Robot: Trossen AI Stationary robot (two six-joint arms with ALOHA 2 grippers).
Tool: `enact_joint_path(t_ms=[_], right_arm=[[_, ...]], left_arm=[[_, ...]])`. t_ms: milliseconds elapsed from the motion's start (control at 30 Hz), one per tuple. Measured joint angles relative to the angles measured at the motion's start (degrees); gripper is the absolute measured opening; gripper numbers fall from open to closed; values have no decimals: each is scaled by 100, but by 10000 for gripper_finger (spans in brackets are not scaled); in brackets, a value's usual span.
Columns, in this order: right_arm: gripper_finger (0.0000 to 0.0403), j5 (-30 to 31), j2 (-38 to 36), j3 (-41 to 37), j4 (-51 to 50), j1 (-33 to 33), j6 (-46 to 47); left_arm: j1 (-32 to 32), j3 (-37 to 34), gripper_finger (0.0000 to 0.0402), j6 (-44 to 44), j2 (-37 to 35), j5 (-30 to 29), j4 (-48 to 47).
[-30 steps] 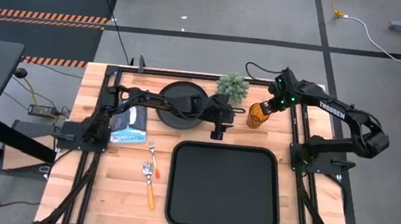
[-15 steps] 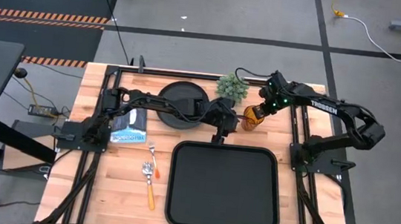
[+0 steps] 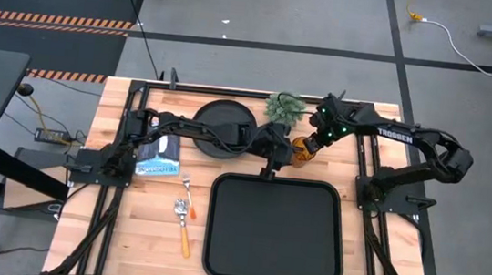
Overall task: Pick and place plate/cup/fork/spoon on tray
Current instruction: Put the brown cup on the black tray
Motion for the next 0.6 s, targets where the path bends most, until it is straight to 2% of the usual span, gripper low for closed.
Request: enact_joint_path(t_ms=[167,600], right_arm=[[6,-6,0,0,171,159,71],[7,-303,0,0,352,224,153]], left_arm=[[9,0,180,102,3,272,-57],[48,-4,147,580,74,301,-316]])
